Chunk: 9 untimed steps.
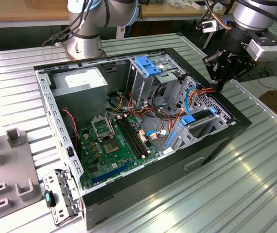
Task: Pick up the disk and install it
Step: 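Insert the first disk wire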
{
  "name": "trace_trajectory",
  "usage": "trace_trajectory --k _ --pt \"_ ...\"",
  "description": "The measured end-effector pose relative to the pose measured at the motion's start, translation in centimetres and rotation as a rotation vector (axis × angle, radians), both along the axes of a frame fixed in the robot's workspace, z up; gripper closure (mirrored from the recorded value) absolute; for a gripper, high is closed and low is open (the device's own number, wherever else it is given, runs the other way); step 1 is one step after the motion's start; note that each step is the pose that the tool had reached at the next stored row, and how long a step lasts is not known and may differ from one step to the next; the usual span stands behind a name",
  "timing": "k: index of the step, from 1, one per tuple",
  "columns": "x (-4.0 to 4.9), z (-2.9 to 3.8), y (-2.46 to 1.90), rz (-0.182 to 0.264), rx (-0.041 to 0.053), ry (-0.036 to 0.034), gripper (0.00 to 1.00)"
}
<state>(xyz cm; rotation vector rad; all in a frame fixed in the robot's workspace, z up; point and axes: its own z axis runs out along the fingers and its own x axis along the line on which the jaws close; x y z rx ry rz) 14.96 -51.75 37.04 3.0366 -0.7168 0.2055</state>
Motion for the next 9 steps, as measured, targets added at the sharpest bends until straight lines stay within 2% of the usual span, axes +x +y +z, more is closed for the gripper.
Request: trace_trajectory --k 3,5,9 --pt "0.00 -0.02 0.00 -0.086 0.0000 0.0000 0.84" --pt "0.00 -0.03 0.00 -0.129 0.0000 0.0000 0.84" --pt "0.00 -0.06 0.00 -0.267 -0.0002 0.0000 0.84"
